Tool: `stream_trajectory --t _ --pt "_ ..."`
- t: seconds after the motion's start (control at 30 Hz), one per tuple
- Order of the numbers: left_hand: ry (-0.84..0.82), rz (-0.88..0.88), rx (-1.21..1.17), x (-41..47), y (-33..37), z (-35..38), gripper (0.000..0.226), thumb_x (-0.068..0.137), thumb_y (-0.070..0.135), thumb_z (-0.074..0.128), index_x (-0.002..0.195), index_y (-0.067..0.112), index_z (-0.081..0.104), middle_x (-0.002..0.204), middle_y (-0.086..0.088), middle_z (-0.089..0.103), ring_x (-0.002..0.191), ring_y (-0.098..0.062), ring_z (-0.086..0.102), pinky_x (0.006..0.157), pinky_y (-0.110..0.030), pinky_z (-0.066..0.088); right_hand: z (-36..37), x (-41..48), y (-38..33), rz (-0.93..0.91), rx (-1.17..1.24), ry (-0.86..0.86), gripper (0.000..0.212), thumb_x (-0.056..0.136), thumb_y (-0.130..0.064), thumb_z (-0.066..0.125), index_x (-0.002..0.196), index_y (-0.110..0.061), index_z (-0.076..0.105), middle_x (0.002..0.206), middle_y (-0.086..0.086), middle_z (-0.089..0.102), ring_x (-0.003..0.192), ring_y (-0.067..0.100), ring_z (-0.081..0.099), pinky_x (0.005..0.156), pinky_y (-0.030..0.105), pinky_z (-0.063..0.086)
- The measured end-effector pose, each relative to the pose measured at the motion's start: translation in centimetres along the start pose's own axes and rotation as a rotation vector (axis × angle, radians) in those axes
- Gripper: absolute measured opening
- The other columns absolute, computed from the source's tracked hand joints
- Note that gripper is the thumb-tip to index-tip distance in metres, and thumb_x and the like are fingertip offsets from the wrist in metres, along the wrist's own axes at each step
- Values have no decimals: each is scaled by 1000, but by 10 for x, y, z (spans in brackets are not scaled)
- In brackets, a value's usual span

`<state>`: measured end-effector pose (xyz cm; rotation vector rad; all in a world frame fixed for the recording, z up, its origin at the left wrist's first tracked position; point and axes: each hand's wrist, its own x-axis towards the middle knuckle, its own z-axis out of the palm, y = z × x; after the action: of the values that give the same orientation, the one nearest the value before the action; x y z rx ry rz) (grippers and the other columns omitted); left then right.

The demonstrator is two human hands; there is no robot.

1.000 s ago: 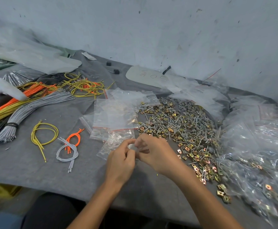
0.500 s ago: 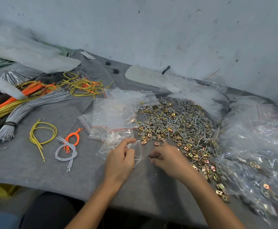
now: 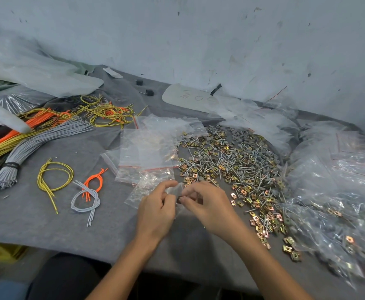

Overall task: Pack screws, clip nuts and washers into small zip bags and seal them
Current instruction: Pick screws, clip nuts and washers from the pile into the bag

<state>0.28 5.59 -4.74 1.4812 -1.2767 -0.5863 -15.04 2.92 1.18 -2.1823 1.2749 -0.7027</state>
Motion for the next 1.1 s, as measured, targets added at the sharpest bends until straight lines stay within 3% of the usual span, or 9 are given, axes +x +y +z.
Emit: stream_trajectory --t 0.13,0.27,0.37,0.53,0.7,0.8,0.9,1.0,1.1 --pt "1 -23 -13 0 0 1 39 79 41 37 110 51 59 55 10 61 54 -6 58 60 -39 51 -6 2 13 53 -19 39 11 92 -21 71 101 -26 74 86 -10 63 77 4 57 76 20 44" --pt "8 4 12 0 -1 1 40 78 38 38 109 51 59 50 10 53 47 -7 48 51 -35 40 -21 -4 35 153 -351 -76 6 94 -30 64 95 -27 68 90 -12 55 84 10 56 80 30 43" --pt "6 -5 15 0 -1 1 39 79 37 38 110 48 60 49 10 53 47 -7 49 51 -33 37 -20 -8 40 173 -362 -156 4 93 -28 64 94 -29 61 91 -10 53 88 15 54 75 31 38" --pt "10 -22 -3 0 1 1 39 80 30 42 110 38 65 48 10 50 46 -7 46 52 -33 35 -14 -3 40 151 -410 -121 12 101 -30 55 102 -20 60 106 -2 58 102 23 57 85 35 43" --pt "17 -24 3 -1 3 0 38 80 26 43 108 37 67 48 13 51 46 -4 45 51 -31 33 -13 0 40 198 -391 -122 16 95 -36 63 98 -22 60 97 -4 55 96 20 57 72 30 31" --pt "11 -25 -4 -1 4 0 37 80 26 43 106 39 65 47 14 50 46 -3 45 52 -29 32 -16 2 37 211 -353 -136 9 93 -30 65 94 -22 60 91 -8 59 89 15 56 72 31 37" --pt "19 -15 13 -1 5 0 37 80 26 43 106 39 66 51 15 55 48 -2 49 51 -26 33 -16 0 26 187 -134 -70 9 90 -24 70 86 -24 62 80 -10 66 77 4 60 72 25 48" --pt "19 -16 10 -1 5 0 39 80 29 41 109 36 67 54 14 58 50 -4 51 53 -30 37 -8 0 9 122 52 -24 5 89 -23 74 89 -25 69 77 -18 70 75 -4 63 68 11 44" --pt "21 -17 -1 -1 4 -1 41 79 34 39 110 36 67 54 14 59 50 -4 50 55 -31 37 -3 3 3 105 114 -1 9 89 -24 75 95 -28 70 82 -20 72 79 -4 65 70 10 46"
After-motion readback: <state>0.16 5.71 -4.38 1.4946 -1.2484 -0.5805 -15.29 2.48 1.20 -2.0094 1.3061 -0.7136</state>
